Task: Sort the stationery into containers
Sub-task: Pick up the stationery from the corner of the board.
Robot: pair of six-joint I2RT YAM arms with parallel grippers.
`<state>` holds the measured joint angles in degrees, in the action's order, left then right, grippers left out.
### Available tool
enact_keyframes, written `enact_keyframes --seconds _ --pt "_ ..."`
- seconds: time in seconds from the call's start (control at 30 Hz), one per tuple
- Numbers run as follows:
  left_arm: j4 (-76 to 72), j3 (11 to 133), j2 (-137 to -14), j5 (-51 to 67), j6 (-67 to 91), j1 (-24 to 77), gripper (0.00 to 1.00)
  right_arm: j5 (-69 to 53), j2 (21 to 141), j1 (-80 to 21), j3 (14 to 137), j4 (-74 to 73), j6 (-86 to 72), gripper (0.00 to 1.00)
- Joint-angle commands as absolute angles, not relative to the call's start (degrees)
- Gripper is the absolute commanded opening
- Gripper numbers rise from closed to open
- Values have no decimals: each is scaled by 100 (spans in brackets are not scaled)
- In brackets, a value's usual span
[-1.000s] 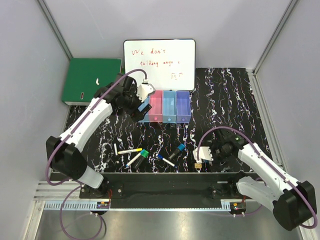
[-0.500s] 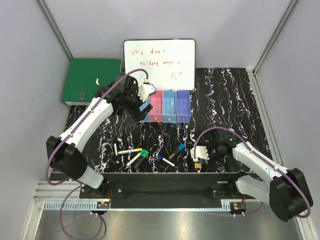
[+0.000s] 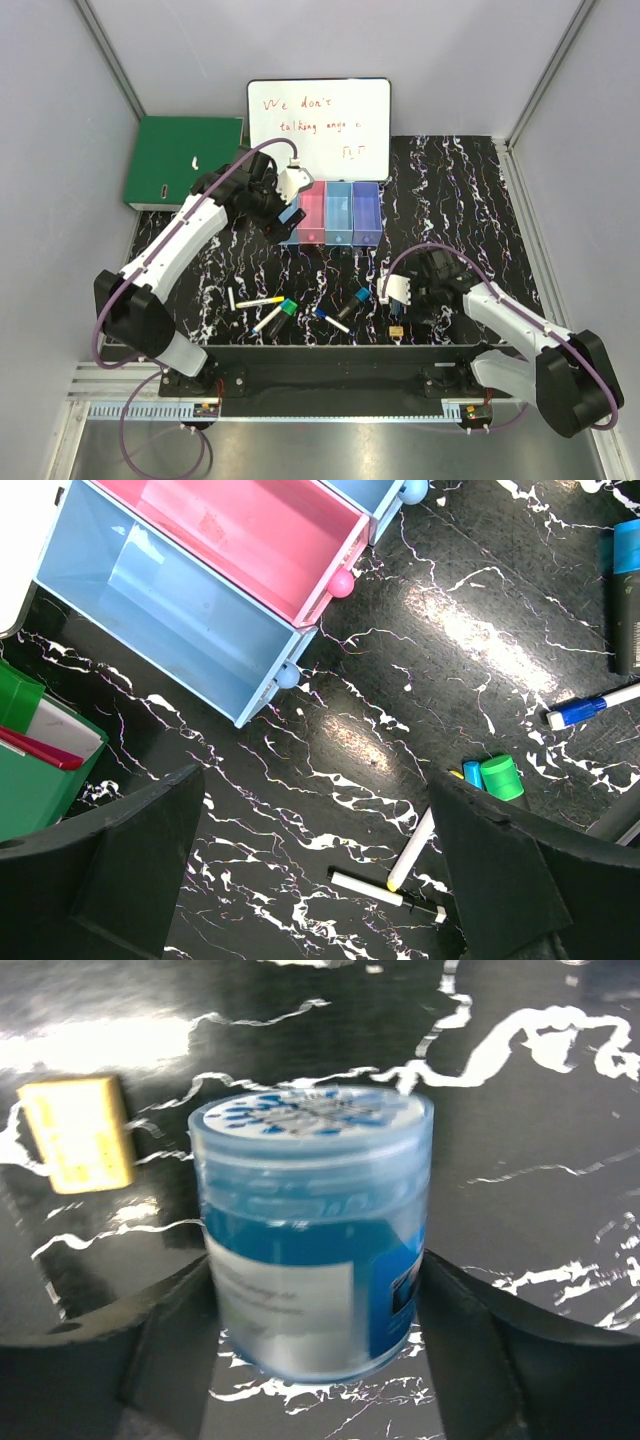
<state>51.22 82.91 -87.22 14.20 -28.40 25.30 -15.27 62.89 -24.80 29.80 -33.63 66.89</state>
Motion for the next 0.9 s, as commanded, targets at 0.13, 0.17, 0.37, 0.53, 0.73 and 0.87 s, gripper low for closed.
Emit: enact_keyframes --seconds 0.13,0.17,0.37,0.53,0.73,0.87 --pt "5036 8394 -8728 1591 -2909 2558 99 -1266 6319 -2443 2918 -2461 5960 48" --pt "5036 8376 -8745 1634 -2927 2558 99 -1257 6311 -2443 2901 -2400 5942 42" --pt "4913 8174 -8903 1810 -3041 2558 99 -1178 6240 -2443 2839 -2145 5854 22" --pt "4729 8173 -9139 2337 -2823 2558 99 -950 5872 -2443 2751 -1513 5599 16" --pt "4623 8726 -9824 3706 -2042 2558 99 -756 5011 -2452 2619 -870 5432 16" --pt "4535 9350 -10379 4262 -1521 2566 99 -624 4580 -2461 2759 -809 5554 16"
